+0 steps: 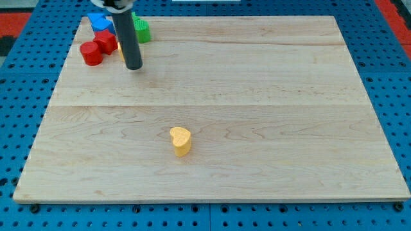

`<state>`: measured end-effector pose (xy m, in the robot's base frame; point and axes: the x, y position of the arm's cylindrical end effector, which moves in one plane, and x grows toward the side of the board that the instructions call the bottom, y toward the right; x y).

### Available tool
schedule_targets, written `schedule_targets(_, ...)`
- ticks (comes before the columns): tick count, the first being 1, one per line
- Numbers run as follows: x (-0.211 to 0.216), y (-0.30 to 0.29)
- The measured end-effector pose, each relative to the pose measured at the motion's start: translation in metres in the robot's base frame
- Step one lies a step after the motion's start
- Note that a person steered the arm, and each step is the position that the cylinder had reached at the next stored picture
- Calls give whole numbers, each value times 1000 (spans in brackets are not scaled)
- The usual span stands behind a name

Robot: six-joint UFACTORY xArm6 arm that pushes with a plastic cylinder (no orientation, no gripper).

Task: Move your arm towards yellow heart

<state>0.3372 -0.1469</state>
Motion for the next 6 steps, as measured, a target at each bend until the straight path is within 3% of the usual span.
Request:
schedule_targets(1, -13, 1)
schedule_targets(2, 9, 65)
schedule_targets(3, 87, 177)
schedule_targets(4, 184, 182)
schedule_targets(5, 204, 114)
schedule_targets(6, 144, 42)
